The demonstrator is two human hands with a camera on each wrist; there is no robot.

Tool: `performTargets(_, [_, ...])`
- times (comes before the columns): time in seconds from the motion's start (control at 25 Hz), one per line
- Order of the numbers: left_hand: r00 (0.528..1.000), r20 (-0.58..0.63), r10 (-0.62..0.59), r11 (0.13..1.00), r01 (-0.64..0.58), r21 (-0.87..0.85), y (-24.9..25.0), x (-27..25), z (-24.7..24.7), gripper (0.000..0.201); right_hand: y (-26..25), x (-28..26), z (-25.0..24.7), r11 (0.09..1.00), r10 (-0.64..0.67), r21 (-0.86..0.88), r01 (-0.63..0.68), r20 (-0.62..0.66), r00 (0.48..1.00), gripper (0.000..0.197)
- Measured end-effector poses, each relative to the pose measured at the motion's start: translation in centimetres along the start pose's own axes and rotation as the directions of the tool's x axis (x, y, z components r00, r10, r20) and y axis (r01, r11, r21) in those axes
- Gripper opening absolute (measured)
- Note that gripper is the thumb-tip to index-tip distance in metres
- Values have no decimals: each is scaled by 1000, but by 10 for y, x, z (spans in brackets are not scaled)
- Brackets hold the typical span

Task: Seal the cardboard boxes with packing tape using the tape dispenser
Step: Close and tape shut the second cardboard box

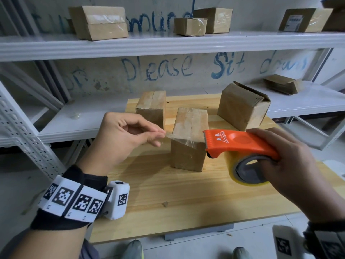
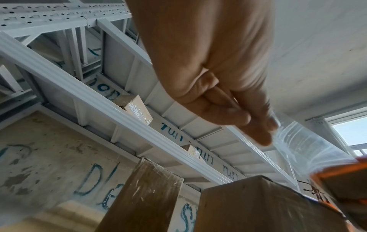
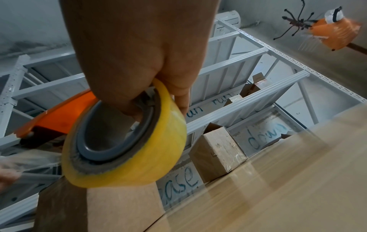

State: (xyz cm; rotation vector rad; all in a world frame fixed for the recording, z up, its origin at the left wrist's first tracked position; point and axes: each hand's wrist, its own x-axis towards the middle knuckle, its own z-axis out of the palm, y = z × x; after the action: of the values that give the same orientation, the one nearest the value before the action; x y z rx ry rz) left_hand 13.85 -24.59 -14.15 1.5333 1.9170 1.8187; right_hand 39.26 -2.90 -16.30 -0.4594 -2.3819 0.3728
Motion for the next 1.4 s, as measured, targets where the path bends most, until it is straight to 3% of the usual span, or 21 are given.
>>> performTargets(0.36, [998, 40, -43, 999, 42, 27, -2, -1, -5, 21, -2, -1, 1, 1000, 8, -20, -9, -38, 999, 62])
performTargets(0.64, [963, 250, -100, 983, 134, -123, -9, 1, -17, 32, -9, -2, 4, 999, -30, -34, 27, -88, 996, 64])
performTargets(0.72, [966, 236, -105, 990, 124, -67, -9, 3, -16, 32, -9, -2, 4, 999, -26, -44, 22, -88, 996, 71])
performTargets(0.88, [972, 90, -219, 967, 203, 154, -9, 4, -14, 46, -9, -2, 2, 999, -33, -15, 32, -108, 994, 61])
performTargets(0.96, [954, 143, -262, 960, 242, 144, -5, 4, -12, 46, -9, -3, 3, 1000, -24, -12, 23, -111, 993, 62])
performTargets(1.04, [963, 168, -213, 977, 206, 61, -3, 3, -8, 39, -9, -2, 3, 999, -28, -22, 26, -109, 994, 63])
performTargets(1.16, [989, 105, -105, 990, 114, -81, -4, 4, -5, 28, -9, -2, 3, 999, -15, -34, 12, -102, 995, 69])
performTargets(1.28, [990, 127, -63, 995, 72, -74, -5, 4, -6, 23, -9, -2, 4, 999, -8, -42, 4, -98, 995, 72])
performTargets(1.4, [984, 141, -105, 993, 112, -40, -6, 4, -8, 25, -8, -3, 4, 999, -2, -44, -1, -86, 996, 71])
